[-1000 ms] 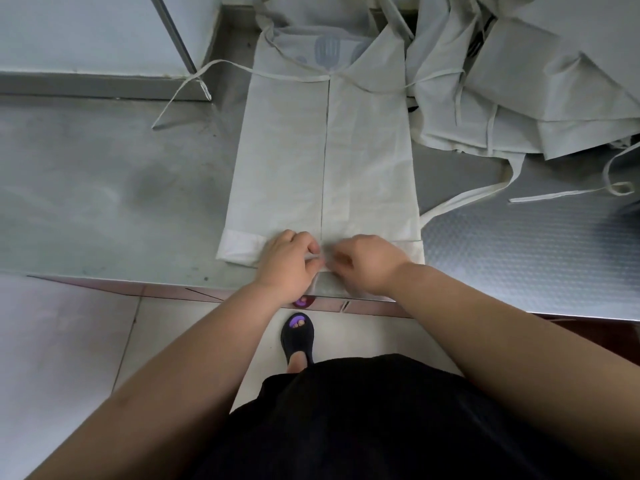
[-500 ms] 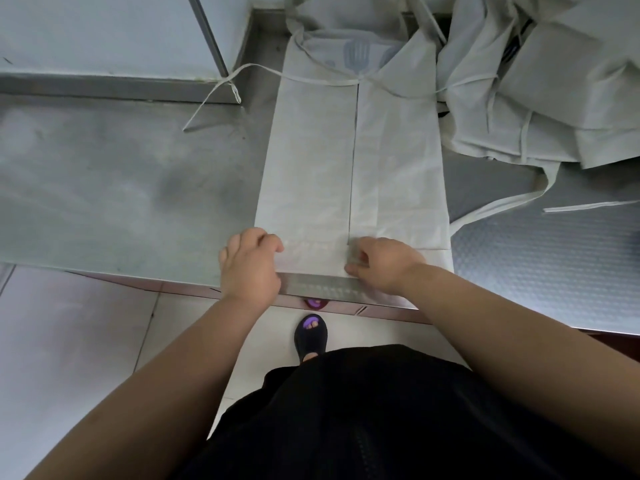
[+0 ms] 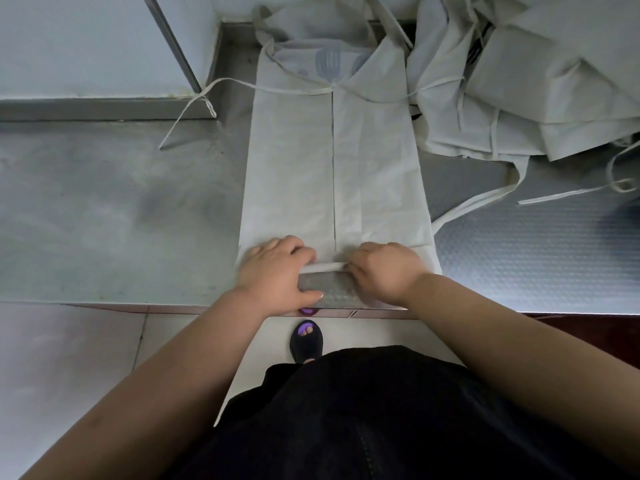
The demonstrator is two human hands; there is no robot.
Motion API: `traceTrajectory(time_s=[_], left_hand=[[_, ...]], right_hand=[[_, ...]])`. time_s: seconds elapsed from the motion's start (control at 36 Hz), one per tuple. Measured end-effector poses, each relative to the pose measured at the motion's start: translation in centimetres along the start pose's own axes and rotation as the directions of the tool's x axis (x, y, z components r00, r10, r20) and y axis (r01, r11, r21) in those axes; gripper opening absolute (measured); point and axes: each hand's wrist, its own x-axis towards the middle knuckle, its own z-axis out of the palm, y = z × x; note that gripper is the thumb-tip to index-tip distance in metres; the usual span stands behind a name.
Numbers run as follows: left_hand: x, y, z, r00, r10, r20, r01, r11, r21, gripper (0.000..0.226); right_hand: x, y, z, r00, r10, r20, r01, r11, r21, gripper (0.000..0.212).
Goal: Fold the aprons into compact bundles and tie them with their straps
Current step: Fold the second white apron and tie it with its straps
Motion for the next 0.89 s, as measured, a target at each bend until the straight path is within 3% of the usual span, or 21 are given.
traceTrajectory(time_s=[0.11, 0.25, 0.47, 0.78, 0.89], left_hand=[[1.0, -0.7, -1.1, 0.999, 0.027, 0.045, -0.027, 0.999, 0.016, 0.038], [2.3, -2.1, -1.7, 0.992, -0.012, 0.127, 0.027, 0.993, -0.114, 0.028], [3.3, -4.9, -3.3, 0.974, -0.141, 0.180, 0.180, 0.958, -0.224, 0.017], [3.7, -6.8, -2.7, 0.913, -0.408, -0.003, 0.380, 0.854, -0.355, 0.015], [3.5, -6.5, -1.7, 0.876, -0.480, -0.042, 0.435, 0.827, -0.357, 0.017]], right_hand=[[0.5, 0.7, -0.9, 0.992, 0.050, 0.112, -0.068, 0.983, 0.170, 0.022], [0.2, 1.2, -2.1, 0.972, 0.077, 0.220, -0.084, 0.996, 0.022, 0.044], [1.7, 2.6, -2.6, 0.953, 0.208, 0.219, -0.240, 0.963, 0.127, 0.030], [3.3, 5.4, -4.2, 0.867, 0.432, 0.248, -0.443, 0.896, -0.015, 0.013], [3.2, 5.7, -3.8, 0.844, 0.510, 0.165, -0.528, 0.844, 0.094, 0.016]])
